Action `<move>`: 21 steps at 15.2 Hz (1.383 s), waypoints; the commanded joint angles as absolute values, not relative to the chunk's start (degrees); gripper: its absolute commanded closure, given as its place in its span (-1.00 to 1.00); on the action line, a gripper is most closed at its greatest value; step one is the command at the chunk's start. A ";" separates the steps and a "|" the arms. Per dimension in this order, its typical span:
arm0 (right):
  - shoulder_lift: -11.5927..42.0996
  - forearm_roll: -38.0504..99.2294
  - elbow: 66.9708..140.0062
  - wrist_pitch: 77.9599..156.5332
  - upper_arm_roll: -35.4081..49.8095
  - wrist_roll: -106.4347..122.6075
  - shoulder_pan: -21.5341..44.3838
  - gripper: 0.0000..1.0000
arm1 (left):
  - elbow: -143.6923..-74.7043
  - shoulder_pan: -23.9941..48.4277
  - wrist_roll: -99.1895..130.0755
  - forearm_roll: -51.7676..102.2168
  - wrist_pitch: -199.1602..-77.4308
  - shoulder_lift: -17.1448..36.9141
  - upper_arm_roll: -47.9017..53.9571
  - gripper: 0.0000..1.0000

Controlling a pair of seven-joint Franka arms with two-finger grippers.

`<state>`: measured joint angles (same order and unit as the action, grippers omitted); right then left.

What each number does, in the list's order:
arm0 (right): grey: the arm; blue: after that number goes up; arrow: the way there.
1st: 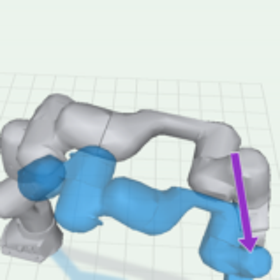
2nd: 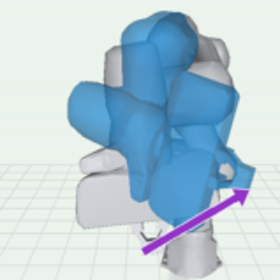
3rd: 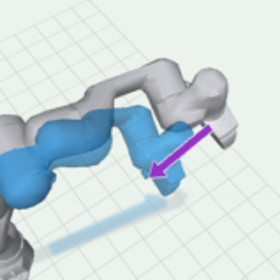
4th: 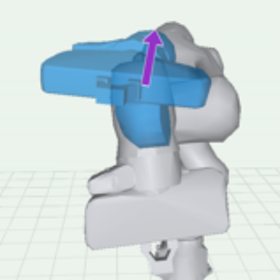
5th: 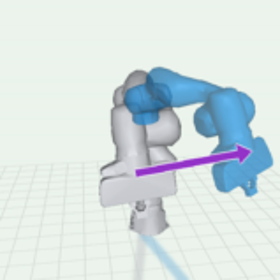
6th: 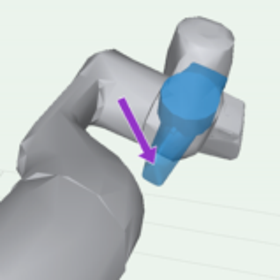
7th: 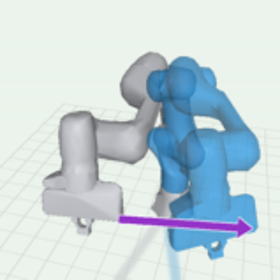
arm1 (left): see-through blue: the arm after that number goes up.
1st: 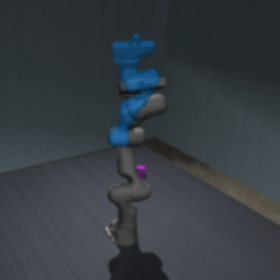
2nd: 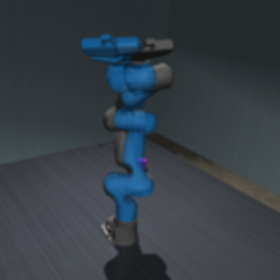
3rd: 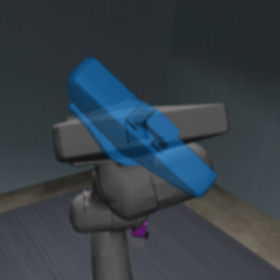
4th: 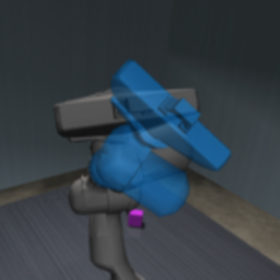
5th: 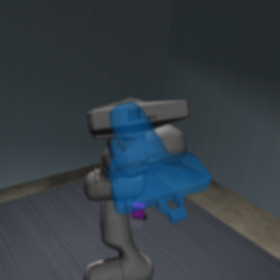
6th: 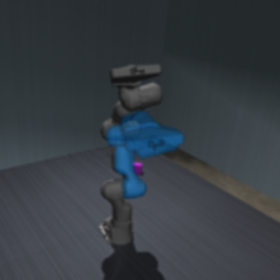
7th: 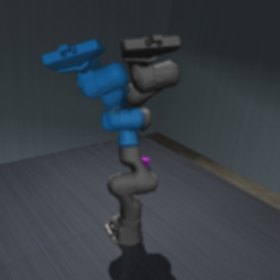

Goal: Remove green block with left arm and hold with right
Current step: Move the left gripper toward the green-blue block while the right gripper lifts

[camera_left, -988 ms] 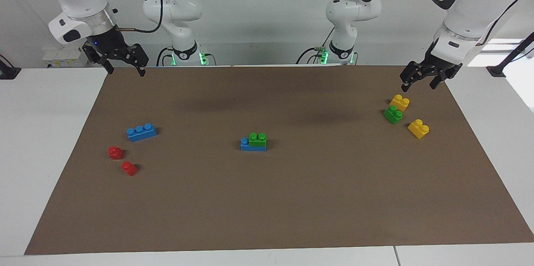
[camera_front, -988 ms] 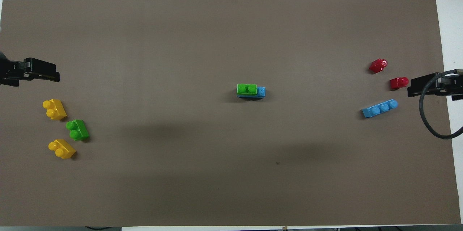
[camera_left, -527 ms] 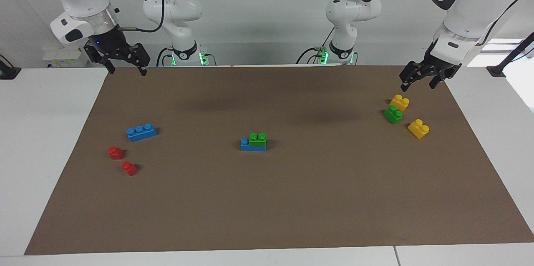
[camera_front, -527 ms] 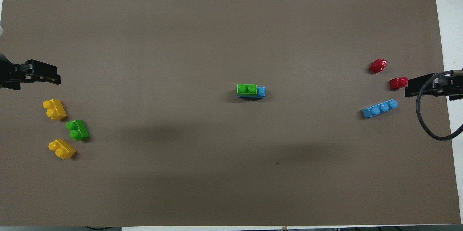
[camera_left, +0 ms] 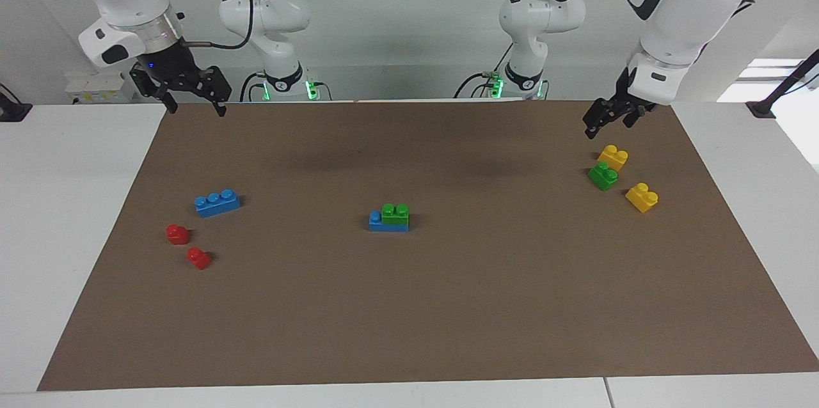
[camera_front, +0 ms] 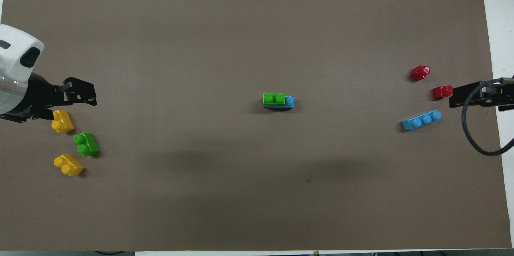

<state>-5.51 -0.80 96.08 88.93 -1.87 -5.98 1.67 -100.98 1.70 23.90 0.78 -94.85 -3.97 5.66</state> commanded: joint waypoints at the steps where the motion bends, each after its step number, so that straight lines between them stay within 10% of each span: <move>1: -6.50 -0.09 97.47 90.26 -1.76 -5.45 1.32 -1.00 | -103.27 4.39 35.11 1.41 -97.38 -5.71 5.10 -1.00; 8: -6.33 1.22 97.56 93.25 -2.28 -2.54 0.61 -1.00 | -103.18 15.19 68.42 1.58 -99.58 -5.62 5.10 -1.00; 21: -3.87 17.56 102.65 100.27 -1.76 -64.22 3.78 -0.91 | -105.03 26.36 107.46 4.57 -107.57 -2.20 5.36 -1.00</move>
<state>-4.54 14.27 101.07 97.73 -1.69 -57.43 3.11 -104.21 24.04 102.26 3.46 -105.02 -3.30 6.19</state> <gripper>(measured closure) 0.000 0.000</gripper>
